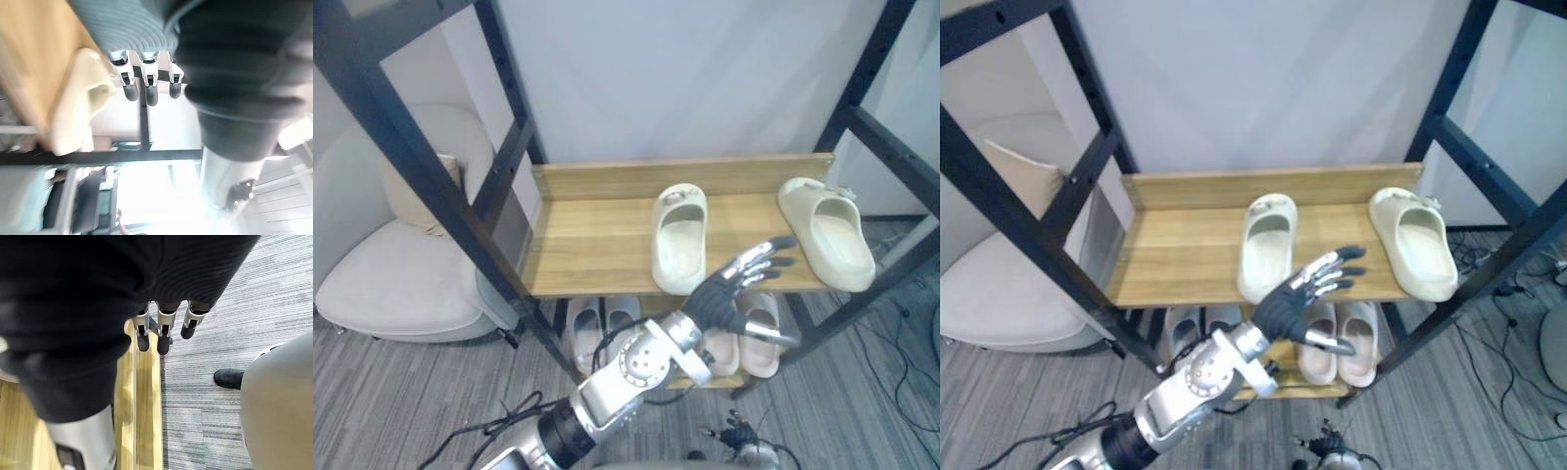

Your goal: Organize the slippers on the shoe rack

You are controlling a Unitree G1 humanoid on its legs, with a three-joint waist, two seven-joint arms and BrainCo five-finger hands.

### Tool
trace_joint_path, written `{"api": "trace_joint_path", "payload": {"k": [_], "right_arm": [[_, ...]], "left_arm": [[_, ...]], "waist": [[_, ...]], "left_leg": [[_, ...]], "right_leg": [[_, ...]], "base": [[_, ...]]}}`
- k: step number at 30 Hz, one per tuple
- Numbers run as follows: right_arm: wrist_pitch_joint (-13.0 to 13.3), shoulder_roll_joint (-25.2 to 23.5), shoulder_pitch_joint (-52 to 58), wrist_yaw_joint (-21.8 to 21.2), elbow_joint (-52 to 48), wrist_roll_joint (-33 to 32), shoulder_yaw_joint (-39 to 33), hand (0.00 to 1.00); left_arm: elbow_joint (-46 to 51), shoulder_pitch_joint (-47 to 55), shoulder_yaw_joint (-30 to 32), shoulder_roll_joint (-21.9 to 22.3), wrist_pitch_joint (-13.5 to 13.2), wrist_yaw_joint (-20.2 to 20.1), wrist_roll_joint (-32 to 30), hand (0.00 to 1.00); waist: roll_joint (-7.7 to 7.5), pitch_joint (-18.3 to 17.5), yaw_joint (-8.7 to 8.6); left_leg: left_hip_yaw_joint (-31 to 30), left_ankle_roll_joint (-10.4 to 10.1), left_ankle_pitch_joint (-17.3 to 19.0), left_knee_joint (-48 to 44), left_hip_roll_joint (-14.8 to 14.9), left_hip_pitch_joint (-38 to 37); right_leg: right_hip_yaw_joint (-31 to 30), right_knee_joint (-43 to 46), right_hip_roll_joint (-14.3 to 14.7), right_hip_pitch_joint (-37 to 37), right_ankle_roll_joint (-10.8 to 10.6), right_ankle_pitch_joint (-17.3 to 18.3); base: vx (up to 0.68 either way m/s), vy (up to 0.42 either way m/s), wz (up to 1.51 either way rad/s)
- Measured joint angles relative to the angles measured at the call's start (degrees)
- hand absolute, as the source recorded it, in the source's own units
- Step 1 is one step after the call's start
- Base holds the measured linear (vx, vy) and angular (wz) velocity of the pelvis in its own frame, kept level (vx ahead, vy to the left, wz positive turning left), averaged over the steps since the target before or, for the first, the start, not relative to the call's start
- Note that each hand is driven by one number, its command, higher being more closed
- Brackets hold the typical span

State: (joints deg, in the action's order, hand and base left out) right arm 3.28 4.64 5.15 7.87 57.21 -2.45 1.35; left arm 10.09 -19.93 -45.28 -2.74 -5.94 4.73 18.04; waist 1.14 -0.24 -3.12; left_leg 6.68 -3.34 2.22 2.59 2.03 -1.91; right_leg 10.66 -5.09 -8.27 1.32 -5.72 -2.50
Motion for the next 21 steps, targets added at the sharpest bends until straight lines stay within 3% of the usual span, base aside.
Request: {"api": "trace_joint_path", "payload": {"k": [8, 15, 21], "right_arm": [[-0.01, 0.32, 0.18, 0.02, -0.04, 0.00, -0.10, 0.00], [0.01, 0.27, 0.36, -0.04, -0.33, 0.00, -0.65, 0.00], [-0.02, 0.29, 1.09, -0.08, -2.09, 0.01, -1.04, 0.00]], "left_arm": [[-0.02, -7.04, 6.72, 2.05, -0.84, 3.75, -1.70, 0.00], [-6.06, -11.76, 14.97, 3.02, -0.77, 7.64, -8.59, 0.00], [-8.53, -11.77, 17.90, 2.96, -0.45, 8.62, -11.46, 0.00]], "waist": [[0.81, -0.52, -0.12], [1.03, -0.53, -0.34], [1.48, -0.24, -0.59]], "left_leg": [[-0.04, 0.00, 0.01, -0.03, 0.02, 0.00], [0.03, -0.01, 0.01, -0.02, -0.05, -0.01], [0.22, -0.02, 0.02, 0.11, -0.04, -0.01]], "right_leg": [[0.00, 0.00, 0.01, -0.18, -0.05, 0.07], [-0.08, -0.01, -0.03, -0.26, -0.06, 0.08], [-0.24, -0.02, -0.03, -0.44, -0.08, 0.09]], "base": [[-0.01, -0.005, 0.00], [0.00, 0.000, 0.00], [0.00, 0.000, -0.01]]}}
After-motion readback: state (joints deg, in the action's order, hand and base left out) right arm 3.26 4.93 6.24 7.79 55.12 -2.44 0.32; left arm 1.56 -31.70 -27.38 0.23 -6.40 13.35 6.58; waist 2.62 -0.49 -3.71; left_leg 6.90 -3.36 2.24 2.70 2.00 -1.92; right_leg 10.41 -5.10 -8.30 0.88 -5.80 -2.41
